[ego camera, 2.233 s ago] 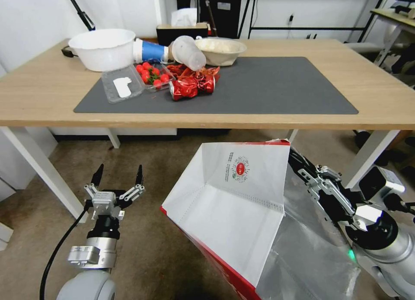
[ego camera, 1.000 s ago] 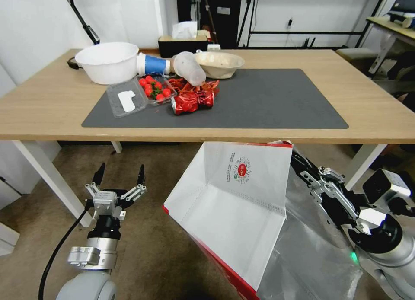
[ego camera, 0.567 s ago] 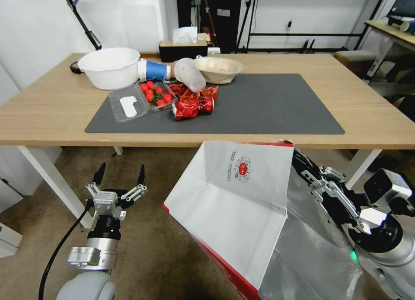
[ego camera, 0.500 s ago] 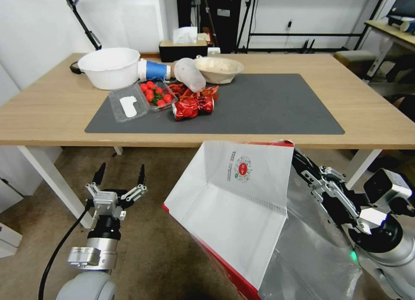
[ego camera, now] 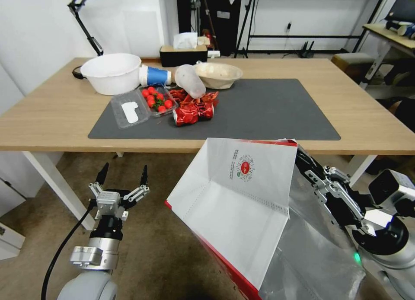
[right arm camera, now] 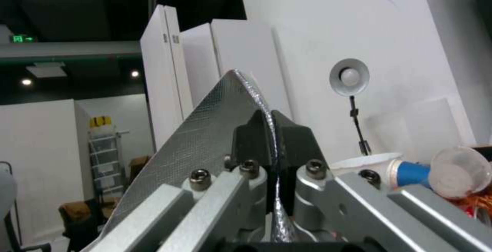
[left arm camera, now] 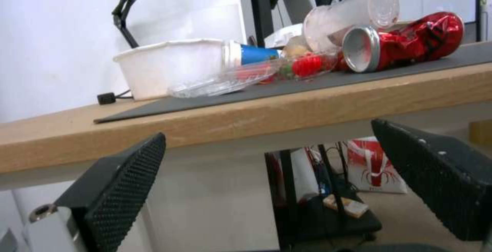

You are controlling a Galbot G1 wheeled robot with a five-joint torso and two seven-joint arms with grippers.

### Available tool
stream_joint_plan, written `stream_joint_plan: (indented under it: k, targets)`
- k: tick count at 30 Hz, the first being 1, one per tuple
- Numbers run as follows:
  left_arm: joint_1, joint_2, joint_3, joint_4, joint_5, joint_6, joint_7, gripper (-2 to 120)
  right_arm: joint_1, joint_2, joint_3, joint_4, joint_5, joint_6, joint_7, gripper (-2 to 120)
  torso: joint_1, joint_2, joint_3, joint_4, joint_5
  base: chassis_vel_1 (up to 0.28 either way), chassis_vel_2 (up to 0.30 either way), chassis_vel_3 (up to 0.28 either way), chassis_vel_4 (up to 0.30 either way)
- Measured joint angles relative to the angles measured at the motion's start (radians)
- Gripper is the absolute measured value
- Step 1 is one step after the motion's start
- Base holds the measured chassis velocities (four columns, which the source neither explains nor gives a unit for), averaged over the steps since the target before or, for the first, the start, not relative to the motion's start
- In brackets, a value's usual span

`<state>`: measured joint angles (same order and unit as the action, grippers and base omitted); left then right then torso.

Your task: Pick up the food delivery bag from the floor and place it on the table.

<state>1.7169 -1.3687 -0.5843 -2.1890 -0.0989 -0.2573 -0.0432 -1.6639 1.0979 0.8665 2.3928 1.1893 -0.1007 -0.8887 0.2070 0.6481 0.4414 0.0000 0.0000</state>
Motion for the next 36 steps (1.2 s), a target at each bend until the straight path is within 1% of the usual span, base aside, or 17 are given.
stream_joint_plan:
  k: [6,14,21,29,31,33,35,36]
  targets:
    - [-0.003,0.004,-0.002,-0.005,-0.004,0.005,-0.001,100,0.001,0.002,-0.007,0.003,-0.006,-0.001,0.003,0,0.008,0.021,0.013,0.0000,0.0000,0.000,0.000,0.000,0.000]
    - [-0.003,0.003,-0.006,-0.013,-0.006,0.007,-0.001,100,0.002,0.002,-0.014,0.006,-0.015,-0.001,0.007,0,0.024,0.061,0.037,0.0000,-0.0001,0.000,0.000,0.000,0.000]
    - [-0.002,0.003,-0.007,-0.013,-0.007,0.007,-0.002,100,0.000,0.011,-0.019,0.006,-0.022,0.000,0.006,0,0.034,0.087,0.052,0.0000,0.0000,0.000,0.000,0.000,0.000]
    - [-0.001,0.001,-0.003,-0.013,-0.004,0.009,-0.002,100,-0.002,0.014,-0.022,0.011,-0.024,0.001,0.002,0,0.042,0.106,0.063,0.0000,-0.0001,0.000,0.000,0.000,0.000]
    - [-0.001,0.000,-0.003,-0.013,-0.002,0.009,-0.002,100,0.000,0.014,-0.023,0.012,-0.025,0.002,0.003,0,0.048,0.119,0.071,0.0000,0.0000,0.000,0.000,0.000,0.000]
    - [-0.001,0.000,-0.003,-0.013,-0.002,0.009,-0.001,100,0.000,0.014,-0.024,0.012,-0.027,0.002,0.003,0,0.049,0.123,0.074,0.0000,0.0000,0.000,0.000,0.000,0.000]
    - [0.001,0.000,-0.003,-0.013,-0.002,0.009,-0.001,100,-0.001,0.019,-0.030,0.012,-0.033,0.004,0.002,0,0.057,0.140,0.083,0.0000,0.0000,0.000,0.000,0.000,0.000]
    - [0.001,0.000,-0.003,-0.013,-0.002,0.009,-0.001,100,-0.001,0.019,-0.030,0.012,-0.033,0.004,0.002,0,0.057,0.140,0.083,0.0000,0.0000,0.000,0.000,0.000,0.000]
